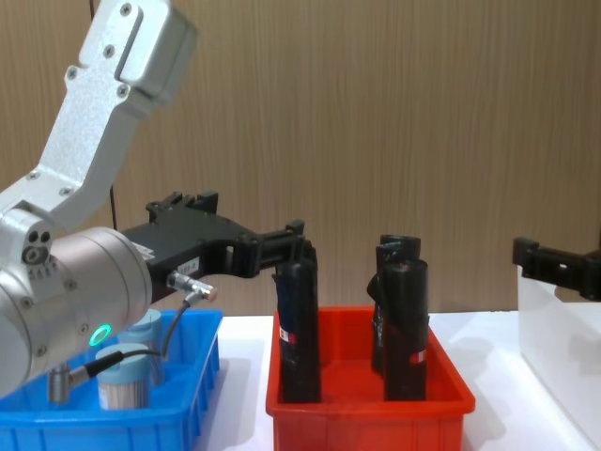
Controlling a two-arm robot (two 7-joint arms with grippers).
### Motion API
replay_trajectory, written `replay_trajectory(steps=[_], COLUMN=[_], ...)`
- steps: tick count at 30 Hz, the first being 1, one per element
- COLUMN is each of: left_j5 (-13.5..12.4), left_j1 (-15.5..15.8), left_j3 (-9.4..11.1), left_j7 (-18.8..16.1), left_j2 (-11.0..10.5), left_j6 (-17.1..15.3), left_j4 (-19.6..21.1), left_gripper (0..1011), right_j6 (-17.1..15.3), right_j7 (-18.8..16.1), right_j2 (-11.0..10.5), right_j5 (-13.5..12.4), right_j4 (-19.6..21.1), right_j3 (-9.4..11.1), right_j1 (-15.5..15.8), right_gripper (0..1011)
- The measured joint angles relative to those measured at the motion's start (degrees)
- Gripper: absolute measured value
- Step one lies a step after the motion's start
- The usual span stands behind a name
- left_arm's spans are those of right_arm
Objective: Pick the cotton swabs from the blue box and place them into the white box.
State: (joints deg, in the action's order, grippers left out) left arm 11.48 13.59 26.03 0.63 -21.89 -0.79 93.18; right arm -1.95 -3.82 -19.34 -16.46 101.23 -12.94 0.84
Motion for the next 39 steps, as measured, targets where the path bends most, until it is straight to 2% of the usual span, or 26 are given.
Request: replay_trajectory(steps=[14, 26, 32, 39], left_j5=[-0.1, -0.3, 0.8, 3.7], left_j1=[0.5, 4.9, 6.4, 7.5], left_j3=[-0.1, -1.6, -2.5, -3.6], left_j7=[0.3, 1.3, 0.6, -2.1], left_j2=[0.4, 2.6, 3.4, 4.2], left_j6=[-0.2, -2.0, -3.4, -6.1], left_j4=[-0.3, -4.2, -6.3, -8.5], left_gripper=[1004, 1004, 1004, 1004], right_j6=[0.0, 0.0, 0.0, 0.0], right_j7=[0.0, 0.0, 0.0, 0.0], right_j2=[0.0, 0.0, 0.0, 0.0], right_j5=[0.0, 0.0, 0.0, 0.0], right_j4=[0.0, 0.0, 0.0, 0.0], right_j3=[0.0, 0.0, 0.0, 0.0], right_j1=[0.0, 0.0, 0.0, 0.0], right_gripper=[1002, 1002, 1002, 1002])
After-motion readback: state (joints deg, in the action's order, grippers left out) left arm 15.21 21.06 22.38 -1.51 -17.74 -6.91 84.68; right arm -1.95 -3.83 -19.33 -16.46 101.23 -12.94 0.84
